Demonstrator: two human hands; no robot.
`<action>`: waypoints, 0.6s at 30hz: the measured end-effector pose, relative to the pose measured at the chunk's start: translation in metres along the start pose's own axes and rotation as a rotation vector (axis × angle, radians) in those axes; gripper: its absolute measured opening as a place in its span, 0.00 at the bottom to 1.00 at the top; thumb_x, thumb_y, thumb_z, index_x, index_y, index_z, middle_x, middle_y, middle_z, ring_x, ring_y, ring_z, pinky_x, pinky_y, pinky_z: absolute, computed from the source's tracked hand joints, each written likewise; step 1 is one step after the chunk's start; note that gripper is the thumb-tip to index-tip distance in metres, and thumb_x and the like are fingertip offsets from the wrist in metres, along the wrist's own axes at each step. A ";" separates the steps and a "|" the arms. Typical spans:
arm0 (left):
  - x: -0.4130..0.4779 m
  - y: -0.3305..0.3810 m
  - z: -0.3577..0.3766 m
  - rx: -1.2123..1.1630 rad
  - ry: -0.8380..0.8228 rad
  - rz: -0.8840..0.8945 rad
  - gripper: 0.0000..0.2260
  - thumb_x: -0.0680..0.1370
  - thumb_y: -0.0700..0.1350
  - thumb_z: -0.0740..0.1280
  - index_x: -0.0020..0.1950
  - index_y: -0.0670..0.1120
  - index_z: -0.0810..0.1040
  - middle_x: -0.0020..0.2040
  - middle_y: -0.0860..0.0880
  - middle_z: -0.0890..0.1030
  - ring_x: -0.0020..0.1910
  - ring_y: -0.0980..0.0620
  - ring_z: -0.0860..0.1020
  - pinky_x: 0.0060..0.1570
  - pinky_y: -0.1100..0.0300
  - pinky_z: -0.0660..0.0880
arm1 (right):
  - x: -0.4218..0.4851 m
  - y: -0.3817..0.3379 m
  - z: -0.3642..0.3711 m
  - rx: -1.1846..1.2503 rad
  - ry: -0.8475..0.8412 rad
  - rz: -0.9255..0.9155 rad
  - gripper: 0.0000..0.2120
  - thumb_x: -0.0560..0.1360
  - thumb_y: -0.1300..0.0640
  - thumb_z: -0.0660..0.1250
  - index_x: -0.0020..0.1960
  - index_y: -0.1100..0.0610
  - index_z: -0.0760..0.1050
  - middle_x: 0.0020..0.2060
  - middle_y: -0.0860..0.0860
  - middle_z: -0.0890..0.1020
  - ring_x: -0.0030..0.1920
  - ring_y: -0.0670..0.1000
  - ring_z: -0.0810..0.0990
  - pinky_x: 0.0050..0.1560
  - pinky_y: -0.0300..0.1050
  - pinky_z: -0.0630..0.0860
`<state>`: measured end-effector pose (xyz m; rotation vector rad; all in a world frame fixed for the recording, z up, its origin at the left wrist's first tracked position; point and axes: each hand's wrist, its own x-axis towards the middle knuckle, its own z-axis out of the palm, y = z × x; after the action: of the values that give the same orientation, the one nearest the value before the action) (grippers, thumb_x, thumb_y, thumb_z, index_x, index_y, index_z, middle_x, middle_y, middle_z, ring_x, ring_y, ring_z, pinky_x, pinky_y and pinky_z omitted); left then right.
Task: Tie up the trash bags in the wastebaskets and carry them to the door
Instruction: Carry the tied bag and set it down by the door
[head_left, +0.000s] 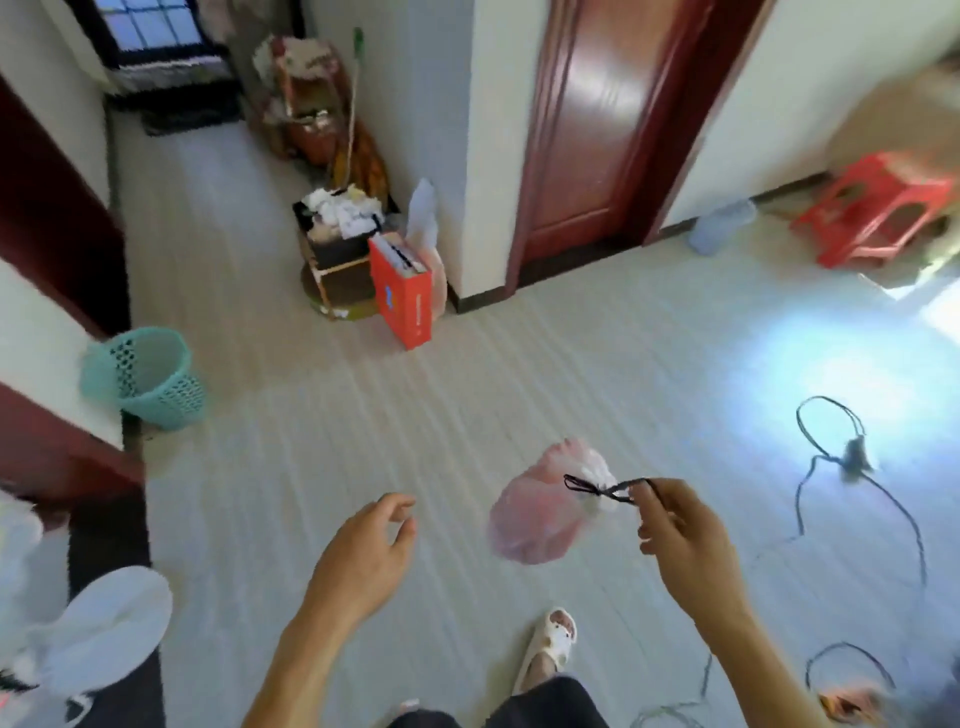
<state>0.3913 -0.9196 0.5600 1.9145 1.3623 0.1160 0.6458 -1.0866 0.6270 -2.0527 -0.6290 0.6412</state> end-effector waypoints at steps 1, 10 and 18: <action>0.007 0.018 0.008 0.022 -0.031 0.046 0.12 0.80 0.54 0.61 0.64 0.57 0.74 0.57 0.60 0.77 0.60 0.55 0.76 0.58 0.58 0.73 | 0.002 0.006 -0.016 0.078 0.036 0.031 0.07 0.80 0.52 0.63 0.47 0.50 0.79 0.36 0.46 0.83 0.36 0.47 0.81 0.38 0.42 0.76; 0.076 0.221 0.103 0.134 -0.117 0.351 0.10 0.81 0.55 0.61 0.61 0.59 0.76 0.55 0.63 0.77 0.57 0.59 0.74 0.55 0.63 0.70 | 0.059 0.080 -0.173 0.450 0.369 0.134 0.10 0.81 0.57 0.62 0.46 0.52 0.82 0.42 0.51 0.85 0.45 0.51 0.85 0.49 0.51 0.80; 0.116 0.380 0.215 0.142 -0.242 0.456 0.05 0.80 0.51 0.64 0.53 0.61 0.76 0.51 0.61 0.80 0.54 0.60 0.77 0.51 0.64 0.69 | 0.091 0.137 -0.309 0.404 0.539 0.204 0.13 0.80 0.59 0.63 0.43 0.45 0.82 0.32 0.57 0.77 0.31 0.49 0.74 0.39 0.45 0.75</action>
<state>0.8351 -0.9867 0.6076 2.2497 0.7785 0.0083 0.9393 -1.2776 0.6428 -1.8021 0.0253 0.2715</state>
